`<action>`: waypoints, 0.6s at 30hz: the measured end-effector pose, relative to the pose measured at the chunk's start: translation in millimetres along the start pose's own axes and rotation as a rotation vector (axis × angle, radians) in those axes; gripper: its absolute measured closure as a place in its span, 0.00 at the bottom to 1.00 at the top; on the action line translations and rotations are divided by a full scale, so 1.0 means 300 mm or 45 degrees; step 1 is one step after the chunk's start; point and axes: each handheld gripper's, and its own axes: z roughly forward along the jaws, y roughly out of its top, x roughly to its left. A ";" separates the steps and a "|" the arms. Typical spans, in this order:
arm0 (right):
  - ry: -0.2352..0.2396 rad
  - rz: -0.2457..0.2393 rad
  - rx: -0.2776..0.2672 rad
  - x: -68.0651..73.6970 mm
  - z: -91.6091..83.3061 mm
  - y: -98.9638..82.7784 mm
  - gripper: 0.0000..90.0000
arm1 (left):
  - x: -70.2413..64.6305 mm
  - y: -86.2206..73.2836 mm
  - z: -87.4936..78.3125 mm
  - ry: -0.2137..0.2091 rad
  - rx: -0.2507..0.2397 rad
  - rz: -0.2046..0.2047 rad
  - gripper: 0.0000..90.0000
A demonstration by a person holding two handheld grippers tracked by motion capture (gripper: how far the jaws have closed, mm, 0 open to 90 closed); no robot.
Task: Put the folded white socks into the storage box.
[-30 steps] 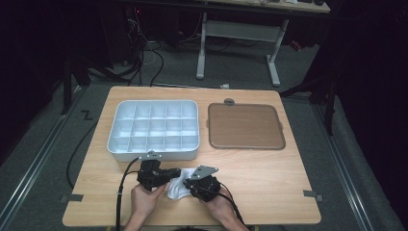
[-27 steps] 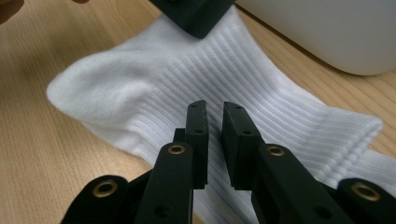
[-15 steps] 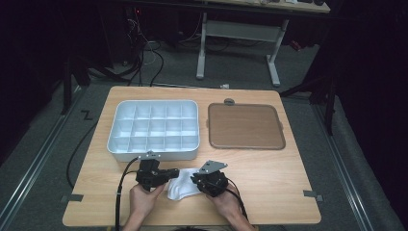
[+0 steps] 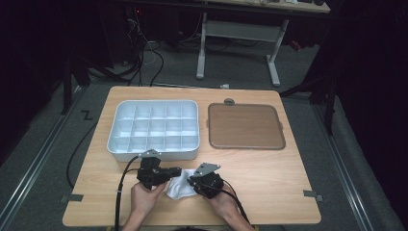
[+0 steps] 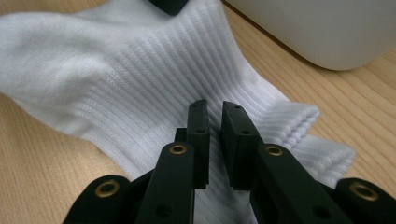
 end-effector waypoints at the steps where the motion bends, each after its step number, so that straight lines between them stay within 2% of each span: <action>1: 0.002 0.001 0.005 0.001 0.000 0.001 0.91 | -0.002 0.002 0.002 -0.004 -0.003 -0.007 0.95; 6: 0.034 0.003 -0.002 0.011 0.012 0.011 0.91 | -0.009 0.010 0.013 -0.011 -0.006 -0.013 0.95; 8: 0.055 0.010 -0.008 0.015 0.018 0.016 0.92 | -0.006 0.015 0.019 -0.021 -0.007 -0.036 0.95; 12: 0.081 0.019 -0.016 0.022 0.034 0.029 0.92 | 0.001 0.018 0.028 -0.019 -0.015 -0.047 0.95; 18: 0.085 -0.006 -0.009 0.030 0.056 0.056 0.92 | 0.009 0.016 0.033 -0.009 -0.011 -0.026 0.95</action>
